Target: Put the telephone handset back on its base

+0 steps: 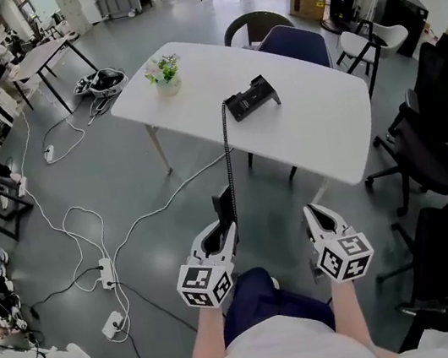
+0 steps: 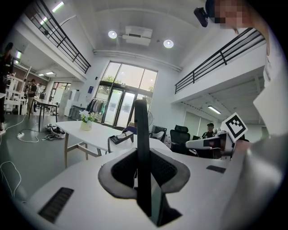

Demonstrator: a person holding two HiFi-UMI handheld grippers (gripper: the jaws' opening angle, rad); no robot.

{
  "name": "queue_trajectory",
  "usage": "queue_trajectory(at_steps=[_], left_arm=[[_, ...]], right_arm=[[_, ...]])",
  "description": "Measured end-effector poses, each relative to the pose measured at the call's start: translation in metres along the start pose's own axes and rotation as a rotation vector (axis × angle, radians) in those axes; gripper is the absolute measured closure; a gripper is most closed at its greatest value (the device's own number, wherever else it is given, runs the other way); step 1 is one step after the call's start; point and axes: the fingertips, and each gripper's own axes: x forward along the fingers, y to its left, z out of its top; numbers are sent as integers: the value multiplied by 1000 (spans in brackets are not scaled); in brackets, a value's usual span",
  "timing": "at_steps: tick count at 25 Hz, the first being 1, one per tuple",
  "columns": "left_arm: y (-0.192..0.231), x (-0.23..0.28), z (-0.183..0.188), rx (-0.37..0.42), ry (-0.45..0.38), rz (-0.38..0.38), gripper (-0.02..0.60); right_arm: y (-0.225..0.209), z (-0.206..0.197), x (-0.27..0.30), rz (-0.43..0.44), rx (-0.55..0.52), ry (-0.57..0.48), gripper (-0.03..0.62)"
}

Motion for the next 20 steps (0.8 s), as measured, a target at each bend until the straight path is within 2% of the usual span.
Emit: queue_trajectory(at_steps=[14, 20], left_arm=[[6, -11, -1, -23, -12, 68, 495], [10, -2, 4, -25, -6, 69, 495]], right_arm=[[11, -5, 11, 72, -10, 36, 551], [9, 2, 24, 76, -15, 42, 551]])
